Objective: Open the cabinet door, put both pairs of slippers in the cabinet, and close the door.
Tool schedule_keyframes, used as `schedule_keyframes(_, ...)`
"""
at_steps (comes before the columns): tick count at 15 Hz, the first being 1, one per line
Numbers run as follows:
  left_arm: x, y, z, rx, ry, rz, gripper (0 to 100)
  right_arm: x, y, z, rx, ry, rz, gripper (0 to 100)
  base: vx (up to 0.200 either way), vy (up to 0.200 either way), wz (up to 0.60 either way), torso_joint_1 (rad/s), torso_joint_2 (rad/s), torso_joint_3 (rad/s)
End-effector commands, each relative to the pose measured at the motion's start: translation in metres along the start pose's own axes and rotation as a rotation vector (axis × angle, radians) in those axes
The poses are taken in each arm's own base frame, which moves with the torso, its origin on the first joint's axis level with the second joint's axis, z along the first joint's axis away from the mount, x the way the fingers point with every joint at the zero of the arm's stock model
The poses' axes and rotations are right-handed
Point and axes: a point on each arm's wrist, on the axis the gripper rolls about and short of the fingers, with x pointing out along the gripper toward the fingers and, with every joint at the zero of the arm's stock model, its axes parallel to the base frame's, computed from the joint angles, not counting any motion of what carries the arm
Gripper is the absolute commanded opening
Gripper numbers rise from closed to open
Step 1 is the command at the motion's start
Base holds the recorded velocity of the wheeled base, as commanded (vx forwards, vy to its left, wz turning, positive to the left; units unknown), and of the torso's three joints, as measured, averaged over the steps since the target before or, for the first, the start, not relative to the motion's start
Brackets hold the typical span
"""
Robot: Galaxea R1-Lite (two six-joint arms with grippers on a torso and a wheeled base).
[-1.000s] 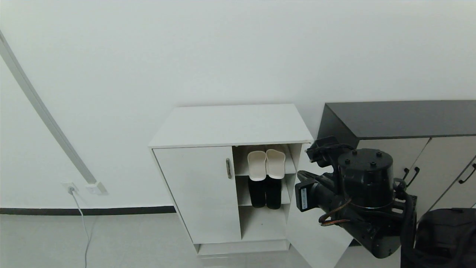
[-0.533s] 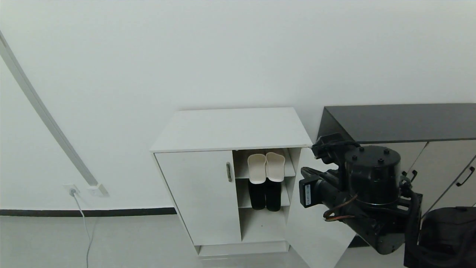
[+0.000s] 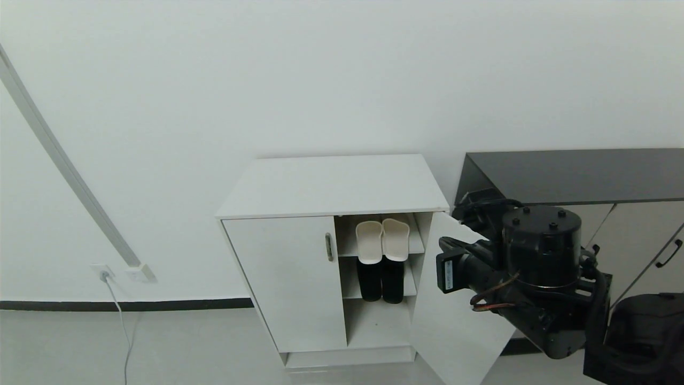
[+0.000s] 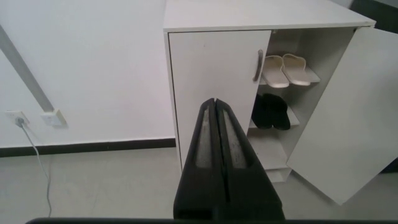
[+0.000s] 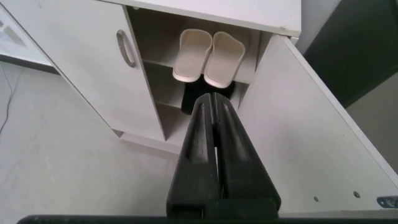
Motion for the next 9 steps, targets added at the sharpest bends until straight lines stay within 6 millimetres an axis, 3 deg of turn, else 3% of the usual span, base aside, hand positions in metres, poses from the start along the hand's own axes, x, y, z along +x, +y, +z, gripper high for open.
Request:
schedule_keyframes(1,0.0001,0.0,0.0,0.0,0.002,0.001,0,-0.0008,-0.0025,-0.0003,-0.01,0.001,-0.006,0,0.0,0.0,-0.6,0.002,0.0,0.002)
schedule_keyframes(4,0.0001,0.0,0.0,0.0,0.002,0.001,0,0.0019,-0.0055,-0.0026,-0.022,0.01,-0.018,0,0.0,0.0,-0.6,0.004,0.0,0.001)
schedule_keyframes(9,0.0001,0.0,0.0,0.0,0.002,0.001,0,0.0037,-0.0098,-0.0031,-0.031,0.014,-0.034,0,0.0,0.0,0.0,0.0,0.0,0.0)
